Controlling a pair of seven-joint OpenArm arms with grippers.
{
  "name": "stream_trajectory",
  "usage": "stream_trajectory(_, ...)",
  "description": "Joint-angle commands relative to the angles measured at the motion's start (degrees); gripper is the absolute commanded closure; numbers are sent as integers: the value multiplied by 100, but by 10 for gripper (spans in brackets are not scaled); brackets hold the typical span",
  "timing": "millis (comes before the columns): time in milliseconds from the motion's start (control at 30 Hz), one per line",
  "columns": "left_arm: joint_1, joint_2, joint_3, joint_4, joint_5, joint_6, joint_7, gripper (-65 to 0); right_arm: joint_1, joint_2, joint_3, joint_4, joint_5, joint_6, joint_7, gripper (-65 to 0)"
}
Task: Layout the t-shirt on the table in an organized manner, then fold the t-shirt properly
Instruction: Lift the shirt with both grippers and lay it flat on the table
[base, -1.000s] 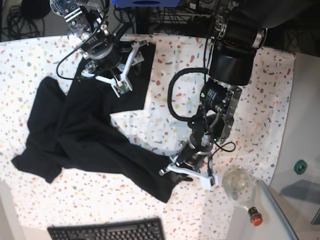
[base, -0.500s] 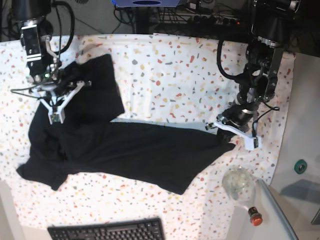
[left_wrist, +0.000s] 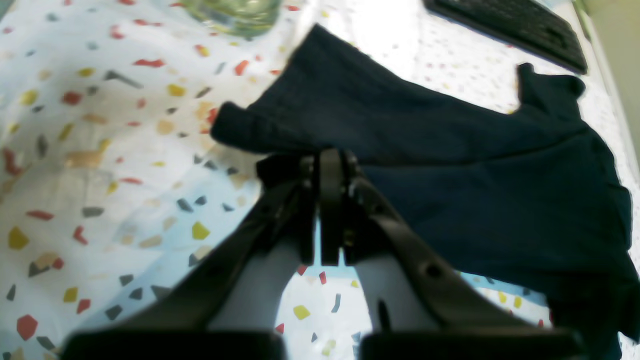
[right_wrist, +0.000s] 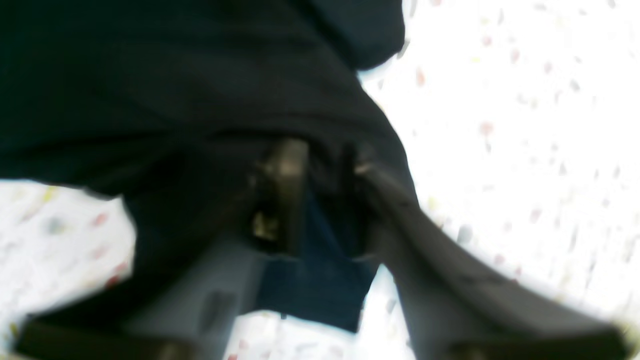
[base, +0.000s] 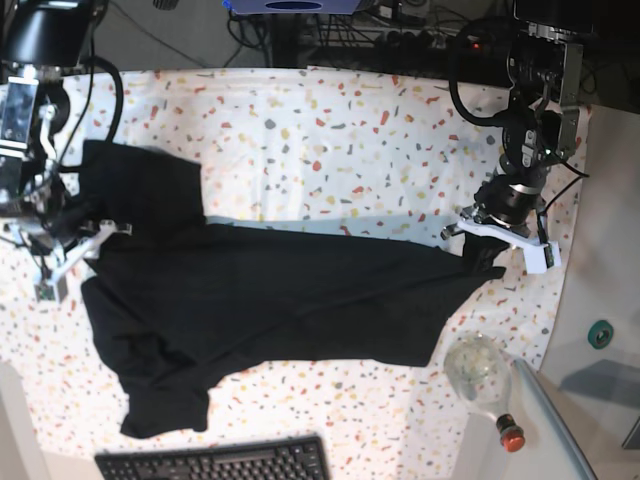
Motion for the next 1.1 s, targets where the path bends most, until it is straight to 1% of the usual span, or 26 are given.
stream_trajectory(0, -65, -68, -36, 104, -32, -62, -147, 0, -76, -10, 237, 284, 117, 102, -3, -303)
stream_trajectory(33, -65, -68, -36, 104, -32, -62, -147, 0, -173, -62, 465, 389, 293, 243, -56, -351)
stream_trajectory(67, -56, -68, -36, 104, -32, -62, -147, 0, -261, -98, 746, 398, 495, 427, -118, -383)
stream_trajectory(133, -65, -77, -36, 60, -32, -62, -147, 0, -348, -133, 1344, 231, 830, 788, -214, -381)
stream_trajectory(200, -83, -77, -27, 24, -32, -62, -147, 0, -410, -133, 1810, -112, 979, 1148, -232, -372)
stream_trajectory(233, -83, -77, -18, 24, -32, -62, -147, 0, -419, -133, 1977, -279, 979, 1280, -232, -371)
stream_trajectory(300, -74, -77, -9, 24, -32, -62, -147, 0, -428, -80, 2109, -648, 970, 1430, -214, -371)
stream_trajectory(400, -56, -77, 8, 24, -32, -62, -147, 0, -410, 96, 2127, -1237, 970, 1658, -188, -371)
stream_trajectory(467, -48, -77, 17, 24, -32, -62, -147, 0, -392, 105, 2100, -1509, 970, 1816, -82, -369)
stream_trajectory(600, -39, -77, 8, 24, -32, -62, -147, 0, -384, 105, 2056, -1914, 970, 1852, 208, -369)
stream_trajectory(667, -39, -77, 8, 24, -32, -62, -147, 0, -357, 105, 1916, -2204, 970, 1869, 348, -369)
stream_trajectory(767, -39, -77, 26, 24, -32, -62, -147, 0, -384, 105, 1670, -2292, 988, 1904, 375, -369)
stream_trajectory(867, -30, -77, 26, 24, -32, -62, -147, 0, -472, 69, 1379, -2169, 988, 2212, 366, -366)
stream_trajectory(900, -30, -77, 26, 24, -32, -62, -147, 0, -507, 61, 1283, -2134, 997, 2221, 366, -362)
stream_trajectory(933, -30, -77, 26, 24, -32, -62, -147, 0, -516, 52, 1221, -2134, 997, 2221, 383, -344)
stream_trajectory(967, -30, -77, 26, 24, -32, -62, -147, 0, -516, 17, 1204, -2142, 997, 2230, 383, -306)
stream_trajectory(1033, -30, -77, 26, 24, -32, -62, -147, 0, -516, 8, 1204, -2186, 997, 2256, 392, -206)
stream_trajectory(1067, -21, -77, 26, 24, -32, -62, -147, 0, -516, 8, 1221, -2186, 997, 2274, 392, -143)
